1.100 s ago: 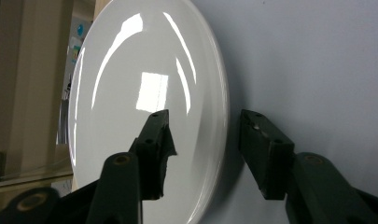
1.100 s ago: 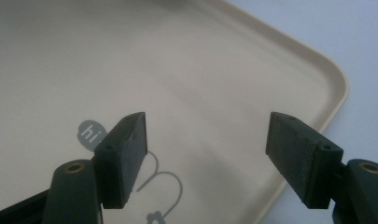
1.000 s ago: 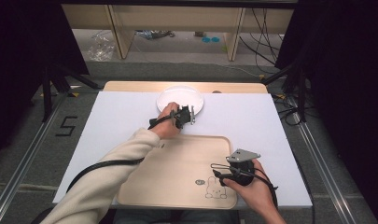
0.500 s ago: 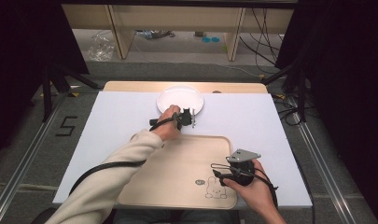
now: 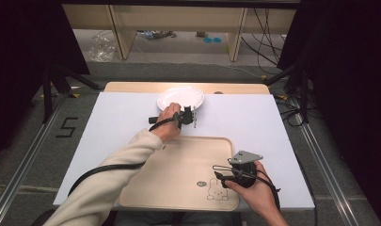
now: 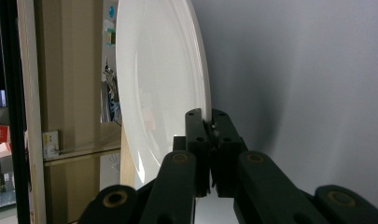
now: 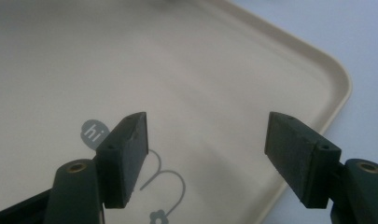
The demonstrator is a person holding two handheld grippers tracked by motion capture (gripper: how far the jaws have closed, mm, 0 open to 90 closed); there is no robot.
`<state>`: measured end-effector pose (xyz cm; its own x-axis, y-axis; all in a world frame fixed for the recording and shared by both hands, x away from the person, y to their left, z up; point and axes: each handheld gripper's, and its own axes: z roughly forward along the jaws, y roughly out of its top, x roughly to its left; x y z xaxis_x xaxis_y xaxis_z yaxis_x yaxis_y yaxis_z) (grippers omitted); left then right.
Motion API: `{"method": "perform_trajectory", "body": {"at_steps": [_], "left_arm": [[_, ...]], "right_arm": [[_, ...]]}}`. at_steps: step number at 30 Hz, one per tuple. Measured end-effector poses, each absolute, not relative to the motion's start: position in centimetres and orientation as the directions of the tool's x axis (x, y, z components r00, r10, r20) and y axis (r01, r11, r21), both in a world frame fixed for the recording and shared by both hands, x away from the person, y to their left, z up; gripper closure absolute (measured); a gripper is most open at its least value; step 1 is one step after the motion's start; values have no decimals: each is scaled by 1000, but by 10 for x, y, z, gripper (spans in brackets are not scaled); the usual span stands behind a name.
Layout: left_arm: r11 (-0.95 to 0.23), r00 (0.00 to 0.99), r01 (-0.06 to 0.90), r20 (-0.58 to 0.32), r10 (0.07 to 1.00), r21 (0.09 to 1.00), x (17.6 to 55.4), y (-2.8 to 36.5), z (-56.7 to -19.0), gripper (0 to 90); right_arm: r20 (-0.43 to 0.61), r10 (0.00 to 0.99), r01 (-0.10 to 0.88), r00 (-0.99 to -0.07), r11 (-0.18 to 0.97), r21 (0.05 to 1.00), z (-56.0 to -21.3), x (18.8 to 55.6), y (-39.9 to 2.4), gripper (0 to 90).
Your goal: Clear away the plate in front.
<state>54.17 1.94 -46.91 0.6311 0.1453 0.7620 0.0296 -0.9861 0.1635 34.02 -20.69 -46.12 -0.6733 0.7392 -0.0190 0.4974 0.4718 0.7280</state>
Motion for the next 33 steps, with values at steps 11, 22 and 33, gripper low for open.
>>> {"method": "perform_trajectory", "body": {"at_steps": [11, 22, 33], "left_arm": [[-983, 621, 22, 769, 154, 180, 540, 20, -465, 873], [-983, 608, 8, 779, 151, 184, 533, 21, -462, 869], [-978, 577, -24, 802, 155, 206, 522, 22, -447, 872]], "right_arm": [[-17, 740, 500, -672, 471, 727, -461, 340, -207, 312], [-18, 742, 498, -671, 469, 730, -461, 340, -207, 312], [-41, 738, 470, -674, 470, 747, -460, 341, -208, 307]]}}
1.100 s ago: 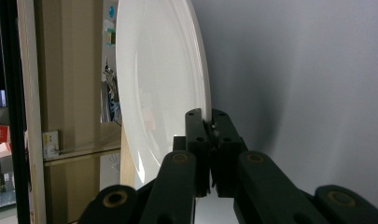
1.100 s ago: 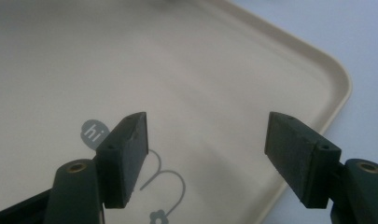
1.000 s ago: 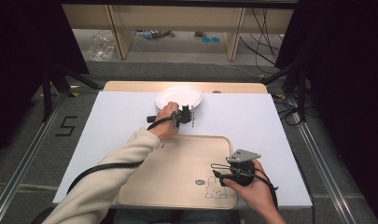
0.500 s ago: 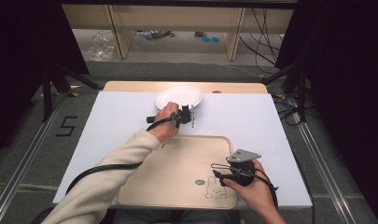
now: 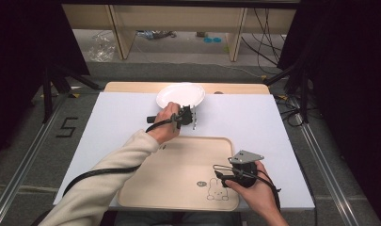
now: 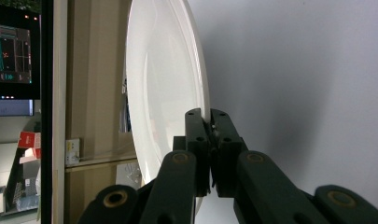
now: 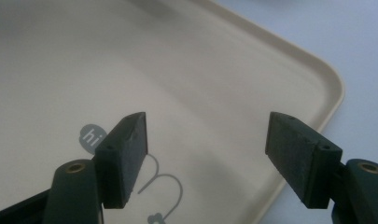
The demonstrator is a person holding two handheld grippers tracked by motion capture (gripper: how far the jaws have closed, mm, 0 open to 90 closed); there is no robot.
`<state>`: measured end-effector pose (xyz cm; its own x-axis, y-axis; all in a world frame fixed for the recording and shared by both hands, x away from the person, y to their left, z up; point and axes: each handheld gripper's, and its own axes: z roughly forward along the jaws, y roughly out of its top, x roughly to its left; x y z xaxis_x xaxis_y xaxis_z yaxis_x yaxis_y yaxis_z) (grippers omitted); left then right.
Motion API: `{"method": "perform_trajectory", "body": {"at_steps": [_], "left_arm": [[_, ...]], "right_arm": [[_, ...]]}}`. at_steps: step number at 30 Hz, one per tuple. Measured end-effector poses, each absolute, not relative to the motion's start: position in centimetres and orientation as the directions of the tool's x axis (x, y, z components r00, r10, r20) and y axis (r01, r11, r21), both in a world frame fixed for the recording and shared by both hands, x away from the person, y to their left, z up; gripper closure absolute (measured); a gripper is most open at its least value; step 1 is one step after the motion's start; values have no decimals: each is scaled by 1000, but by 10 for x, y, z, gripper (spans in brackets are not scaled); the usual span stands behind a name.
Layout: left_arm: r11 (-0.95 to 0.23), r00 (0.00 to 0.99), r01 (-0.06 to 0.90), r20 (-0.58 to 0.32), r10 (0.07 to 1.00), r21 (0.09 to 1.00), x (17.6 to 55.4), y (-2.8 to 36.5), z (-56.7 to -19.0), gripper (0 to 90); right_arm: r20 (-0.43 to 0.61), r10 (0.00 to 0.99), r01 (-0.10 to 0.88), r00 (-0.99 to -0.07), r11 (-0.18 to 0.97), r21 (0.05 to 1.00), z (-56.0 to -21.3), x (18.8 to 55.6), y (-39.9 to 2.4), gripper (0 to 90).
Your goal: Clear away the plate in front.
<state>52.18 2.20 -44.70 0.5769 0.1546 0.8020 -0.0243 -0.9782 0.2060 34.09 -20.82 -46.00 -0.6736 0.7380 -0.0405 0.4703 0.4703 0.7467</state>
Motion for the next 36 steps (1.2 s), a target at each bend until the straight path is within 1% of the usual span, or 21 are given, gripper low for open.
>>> {"method": "perform_trajectory", "body": {"at_steps": [1, 2, 4, 9, 10, 11, 13, 17, 18, 19, 26, 27, 36], "left_arm": [[-979, 576, -25, 803, 152, 203, 521, 22, -446, 872], [-979, 574, -29, 805, 150, 203, 520, 22, -445, 873], [-978, 574, -30, 805, 152, 206, 518, 23, -444, 872], [-982, 562, -41, 817, 132, 187, 515, 26, -440, 873], [-979, 572, -33, 808, 145, 199, 514, 27, -441, 873], [-982, 563, -41, 816, 131, 185, 513, 27, -439, 874], [-978, 573, -34, 806, 149, 206, 511, 28, -440, 873], [-978, 569, -46, 810, 142, 203, 508, 28, -439, 873], [-982, 559, -59, 821, 117, 180, 507, 28, -437, 873], [-979, 566, -51, 814, 134, 197, 506, 28, -438, 873], [-978, 564, -60, 815, 133, 201, 500, 29, -435, 873], [-979, 557, -70, 822, 119, 190, 500, 29, -433, 874], [-976, 562, -77, 818, 126, 204, 490, 30, -430, 874]], "right_arm": [[-42, 738, 468, -674, 471, 748, -460, 341, -208, 306], [-28, 745, 486, -667, 463, 741, -459, 340, -208, 306], [-41, 738, 469, -673, 469, 748, -460, 341, -208, 305], [-29, 745, 485, -666, 463, 742, -459, 340, -208, 305], [-30, 745, 484, -666, 463, 743, -459, 340, -208, 304], [-30, 745, 484, -666, 463, 742, -459, 340, -208, 304], [-30, 746, 486, -665, 462, 742, -459, 340, -208, 304], [-31, 747, 484, -665, 462, 743, -459, 340, -208, 304], [-32, 747, 484, -664, 462, 744, -459, 340, -208, 304], [-32, 747, 484, -664, 462, 744, -459, 340, -208, 304], [-35, 747, 479, -663, 460, 747, -459, 340, -208, 304], [-35, 748, 479, -663, 460, 747, -459, 340, -208, 304], [-36, 749, 480, -662, 459, 747, -458, 340, -208, 303]]}}
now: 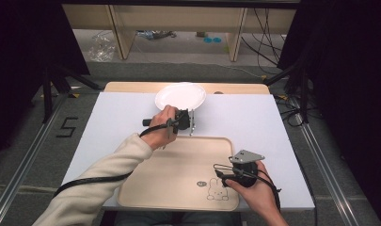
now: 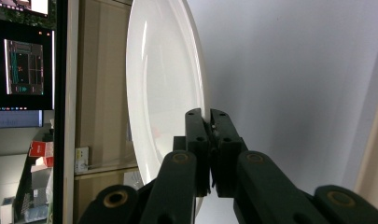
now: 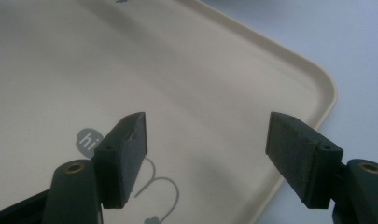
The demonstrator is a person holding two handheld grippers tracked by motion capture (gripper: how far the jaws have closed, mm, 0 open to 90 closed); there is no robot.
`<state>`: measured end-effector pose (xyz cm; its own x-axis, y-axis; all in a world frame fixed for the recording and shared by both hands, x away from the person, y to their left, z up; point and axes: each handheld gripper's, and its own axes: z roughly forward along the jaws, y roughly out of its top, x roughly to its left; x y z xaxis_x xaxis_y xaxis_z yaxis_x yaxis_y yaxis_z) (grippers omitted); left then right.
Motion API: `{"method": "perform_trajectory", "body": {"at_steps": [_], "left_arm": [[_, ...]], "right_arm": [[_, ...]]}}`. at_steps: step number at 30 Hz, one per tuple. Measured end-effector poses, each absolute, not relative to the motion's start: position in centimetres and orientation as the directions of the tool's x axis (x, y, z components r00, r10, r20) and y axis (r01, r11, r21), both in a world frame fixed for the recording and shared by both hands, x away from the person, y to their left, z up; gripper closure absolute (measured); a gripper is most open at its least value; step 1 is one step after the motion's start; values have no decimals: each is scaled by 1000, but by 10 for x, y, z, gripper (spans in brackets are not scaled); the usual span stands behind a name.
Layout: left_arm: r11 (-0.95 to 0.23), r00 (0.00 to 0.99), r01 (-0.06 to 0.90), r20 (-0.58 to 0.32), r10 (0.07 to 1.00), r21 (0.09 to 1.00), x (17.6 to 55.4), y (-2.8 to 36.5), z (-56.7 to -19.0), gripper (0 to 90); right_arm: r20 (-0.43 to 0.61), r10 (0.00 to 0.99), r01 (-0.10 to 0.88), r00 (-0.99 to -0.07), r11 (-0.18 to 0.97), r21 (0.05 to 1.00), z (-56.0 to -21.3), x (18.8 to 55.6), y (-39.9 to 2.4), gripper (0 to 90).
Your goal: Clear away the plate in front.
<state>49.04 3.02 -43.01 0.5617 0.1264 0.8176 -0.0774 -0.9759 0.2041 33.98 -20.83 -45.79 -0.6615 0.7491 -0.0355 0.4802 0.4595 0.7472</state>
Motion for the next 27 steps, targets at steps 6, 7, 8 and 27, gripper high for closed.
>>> {"method": "perform_trajectory", "body": {"at_steps": [6, 7, 8, 27], "left_arm": [[-975, 565, -81, 816, 125, 206, 484, 30, -428, 874], [-974, 563, -86, 817, 125, 208, 483, 31, -428, 873], [-973, 565, -85, 815, 128, 212, 482, 31, -428, 873], [-971, 564, -104, 817, 121, 216, 466, 31, -424, 873]], "right_arm": [[-28, 756, 487, -654, 449, 749, -457, 339, -208, 301], [-27, 756, 488, -654, 449, 749, -457, 339, -208, 301], [-27, 756, 488, -654, 448, 749, -457, 339, -208, 300], [-38, 756, 477, -654, 450, 755, -457, 340, -208, 297]]}}
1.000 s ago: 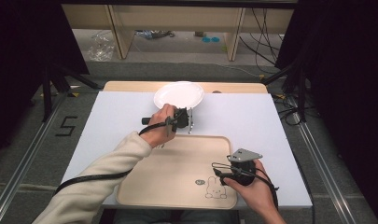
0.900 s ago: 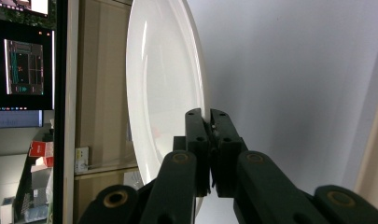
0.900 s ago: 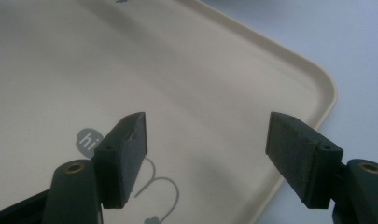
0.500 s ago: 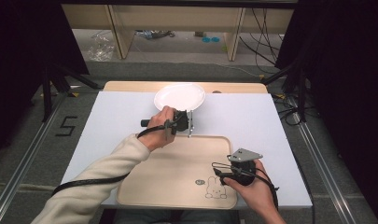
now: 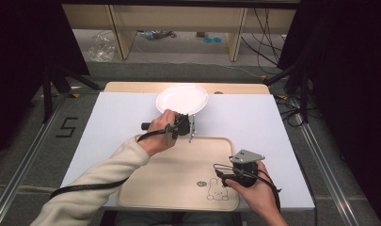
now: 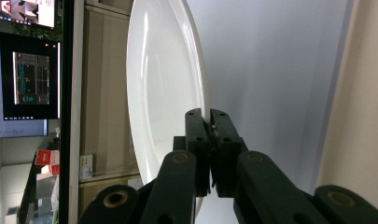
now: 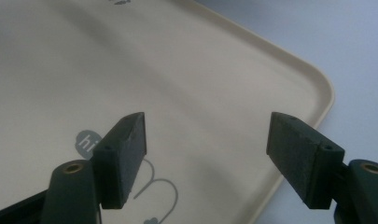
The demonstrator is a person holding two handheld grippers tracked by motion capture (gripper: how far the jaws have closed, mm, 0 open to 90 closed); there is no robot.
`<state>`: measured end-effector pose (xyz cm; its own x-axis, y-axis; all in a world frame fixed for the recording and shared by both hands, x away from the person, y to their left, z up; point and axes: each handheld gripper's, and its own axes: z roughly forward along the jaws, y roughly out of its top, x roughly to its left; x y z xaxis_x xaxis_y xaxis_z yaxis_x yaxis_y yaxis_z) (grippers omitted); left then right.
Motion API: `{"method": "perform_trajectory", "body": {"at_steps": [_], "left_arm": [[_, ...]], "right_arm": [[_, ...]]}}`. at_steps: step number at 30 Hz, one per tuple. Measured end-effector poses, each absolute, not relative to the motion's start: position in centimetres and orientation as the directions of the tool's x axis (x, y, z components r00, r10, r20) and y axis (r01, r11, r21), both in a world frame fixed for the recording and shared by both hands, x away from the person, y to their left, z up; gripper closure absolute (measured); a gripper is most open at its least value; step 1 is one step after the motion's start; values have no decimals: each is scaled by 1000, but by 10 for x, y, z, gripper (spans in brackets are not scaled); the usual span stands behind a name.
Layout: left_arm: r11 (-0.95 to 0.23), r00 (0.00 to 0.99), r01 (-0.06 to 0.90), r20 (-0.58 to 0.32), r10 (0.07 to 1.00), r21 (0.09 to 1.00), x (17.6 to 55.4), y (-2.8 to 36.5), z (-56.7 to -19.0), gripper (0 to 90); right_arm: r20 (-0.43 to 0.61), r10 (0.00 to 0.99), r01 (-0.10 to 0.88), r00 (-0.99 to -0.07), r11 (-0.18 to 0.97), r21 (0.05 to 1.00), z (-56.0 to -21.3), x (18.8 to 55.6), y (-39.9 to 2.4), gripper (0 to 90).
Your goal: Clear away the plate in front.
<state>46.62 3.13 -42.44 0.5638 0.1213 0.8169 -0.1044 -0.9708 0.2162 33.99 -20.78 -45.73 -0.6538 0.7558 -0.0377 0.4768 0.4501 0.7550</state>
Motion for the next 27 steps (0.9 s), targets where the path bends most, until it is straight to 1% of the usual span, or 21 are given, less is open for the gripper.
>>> {"method": "perform_trajectory", "body": {"at_steps": [2, 4, 5, 10, 18, 20, 22, 23, 25, 27], "left_arm": [[-974, 545, -118, 833, 99, 193, 465, 32, -423, 873], [-972, 562, -108, 819, 115, 211, 463, 33, -424, 874], [-973, 548, -119, 830, 101, 197, 463, 33, -423, 873], [-974, 546, -123, 833, 95, 192, 459, 35, -422, 874], [-973, 541, -130, 836, 92, 191, 452, 38, -420, 874], [-970, 544, -127, 833, 105, 206, 450, 40, -421, 874], [-972, 543, -131, 835, 93, 194, 449, 41, -420, 873], [-970, 544, -128, 832, 103, 204, 448, 41, -420, 873], [-973, 542, -133, 836, 89, 190, 447, 42, -420, 874], [-972, 544, -131, 833, 95, 196, 445, 43, -420, 873]], "right_arm": [[-38, 756, 476, -653, 449, 756, -457, 340, -208, 297], [-38, 756, 476, -653, 449, 756, -457, 340, -208, 297], [-37, 756, 477, -653, 449, 755, -457, 340, -208, 297], [-37, 757, 477, -652, 448, 756, -457, 340, -208, 297], [-38, 758, 481, -651, 450, 753, -457, 339, -207, 297], [-31, 762, 488, -646, 444, 752, -457, 339, -207, 297], [-31, 760, 489, -649, 448, 749, -456, 339, -207, 297], [-33, 760, 486, -650, 449, 750, -457, 339, -207, 296], [-33, 760, 487, -649, 448, 749, -456, 339, -207, 296], [-33, 760, 488, -649, 448, 749, -456, 339, -207, 296]]}}
